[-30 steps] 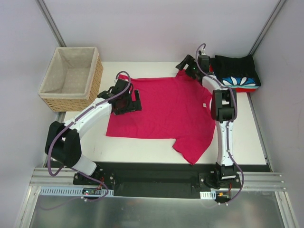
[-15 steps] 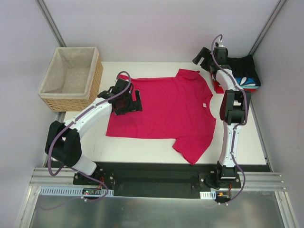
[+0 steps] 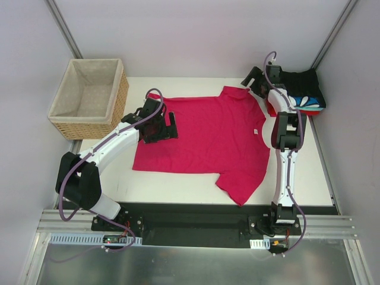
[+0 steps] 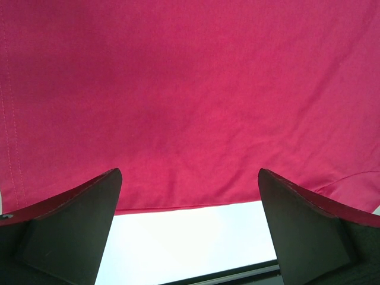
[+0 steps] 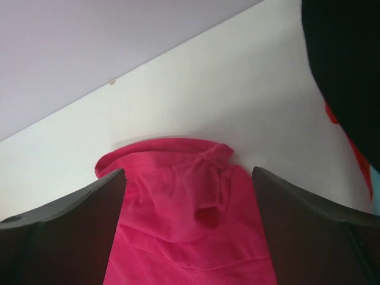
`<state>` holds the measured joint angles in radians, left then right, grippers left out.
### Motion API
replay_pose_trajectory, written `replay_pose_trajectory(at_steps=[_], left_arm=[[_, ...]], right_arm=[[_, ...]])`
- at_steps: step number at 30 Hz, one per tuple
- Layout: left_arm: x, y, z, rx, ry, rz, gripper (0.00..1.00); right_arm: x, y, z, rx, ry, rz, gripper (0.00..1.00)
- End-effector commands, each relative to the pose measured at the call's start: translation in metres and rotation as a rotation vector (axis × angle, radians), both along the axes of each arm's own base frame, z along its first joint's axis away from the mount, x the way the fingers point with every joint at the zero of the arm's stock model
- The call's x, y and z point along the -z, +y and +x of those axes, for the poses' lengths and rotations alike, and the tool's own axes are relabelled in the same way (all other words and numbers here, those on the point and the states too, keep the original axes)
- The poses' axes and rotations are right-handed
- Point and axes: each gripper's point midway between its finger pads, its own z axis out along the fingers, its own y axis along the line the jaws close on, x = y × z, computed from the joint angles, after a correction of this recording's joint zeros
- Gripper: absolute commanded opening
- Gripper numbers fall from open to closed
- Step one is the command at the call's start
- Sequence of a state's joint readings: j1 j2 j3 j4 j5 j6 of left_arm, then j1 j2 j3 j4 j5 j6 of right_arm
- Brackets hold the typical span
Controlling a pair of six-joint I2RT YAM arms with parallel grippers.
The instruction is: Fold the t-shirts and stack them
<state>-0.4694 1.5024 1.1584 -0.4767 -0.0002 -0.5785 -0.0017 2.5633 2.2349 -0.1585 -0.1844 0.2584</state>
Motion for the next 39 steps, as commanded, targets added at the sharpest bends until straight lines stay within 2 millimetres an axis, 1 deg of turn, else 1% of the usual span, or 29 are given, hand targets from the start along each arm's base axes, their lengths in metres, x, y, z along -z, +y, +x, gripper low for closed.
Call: replay_pose_trajectory(at_steps=[1,4,5,7,11,16,18,19,21,22,24,25,27,29,31,33,34,35,36,37,38,39], left_arm=[[-0.011,-0.004,0.007,0.020,-0.029,-0.017,0.99],[-0.011,-0.004,0.008,0.019,-0.029,-0.018,0.99],[-0.012,-0.004,0.008,0.017,-0.031,-0.016,0.99],[-0.012,-0.003,0.008,0.018,-0.033,-0.016,0.99],[-0.012,-0.002,0.008,0.016,-0.036,-0.011,0.99],[-0.012,-0.001,0.008,0.014,-0.036,-0.010,0.99],[-0.011,-0.002,0.008,0.016,-0.036,-0.007,0.99],[-0.012,-0.002,0.008,0.017,-0.038,-0.007,0.99],[-0.012,-0.002,0.009,0.016,-0.038,-0.006,0.99],[-0.012,-0.002,0.010,0.016,-0.038,-0.006,0.99],[-0.011,-0.002,0.010,0.016,-0.037,-0.006,0.99],[-0.011,-0.002,0.011,0.016,-0.037,-0.006,0.99],[-0.011,-0.002,0.011,0.018,-0.036,-0.004,0.99],[-0.011,-0.003,0.012,0.017,-0.033,-0.005,0.99],[-0.010,-0.003,0.012,0.018,-0.034,-0.004,0.99],[-0.011,-0.003,0.013,0.019,-0.038,-0.004,0.99],[-0.011,-0.003,0.012,0.021,-0.036,-0.004,0.99],[-0.011,-0.003,0.013,0.020,-0.035,-0.002,0.99],[-0.012,-0.003,0.013,0.021,-0.038,-0.003,0.99],[-0.012,-0.003,0.013,0.023,-0.039,-0.002,0.99],[-0.012,-0.003,0.013,0.023,-0.039,-0.002,0.99],[-0.013,-0.003,0.014,0.024,-0.042,-0.002,0.99]], right_arm=[[-0.024,0.008,0.010,-0.005,-0.051,0.039,0.88],[-0.019,0.008,0.009,0.003,-0.039,0.051,0.73],[-0.016,0.008,0.009,0.004,-0.035,0.055,0.65],[-0.013,0.009,0.009,0.003,-0.028,0.059,0.63],[-0.009,0.009,0.009,0.005,-0.024,0.067,0.62],[0.002,0.009,0.010,0.013,-0.009,0.070,0.61],[0.005,0.010,0.011,0.016,-0.006,0.074,0.55],[0.006,-0.003,0.013,0.036,-0.007,0.079,0.48],[0.004,-0.004,0.014,0.040,-0.013,0.081,0.41],[0.005,-0.004,0.014,0.041,-0.012,0.079,0.33],[0.004,-0.005,0.015,0.045,-0.017,0.080,0.29],[0.003,-0.005,0.016,0.043,-0.020,0.081,0.25],[0.003,-0.004,0.016,0.041,-0.023,0.082,0.23],[-0.001,-0.004,0.017,0.036,-0.033,0.082,0.19],[-0.004,-0.002,0.018,0.028,-0.046,0.086,0.18],[-0.012,-0.001,0.019,0.020,-0.067,0.086,0.16],[-0.015,0.001,0.020,0.016,-0.079,0.087,0.08],[-0.017,0.002,0.021,0.012,-0.085,0.089,0.06],[-0.020,0.003,0.022,0.010,-0.094,0.091,0.06],[-0.024,0.007,0.023,-0.003,-0.107,0.097,0.11],[-0.030,0.010,0.025,-0.015,-0.123,0.102,0.20],[-0.031,0.013,0.026,-0.027,-0.129,0.106,0.32]])
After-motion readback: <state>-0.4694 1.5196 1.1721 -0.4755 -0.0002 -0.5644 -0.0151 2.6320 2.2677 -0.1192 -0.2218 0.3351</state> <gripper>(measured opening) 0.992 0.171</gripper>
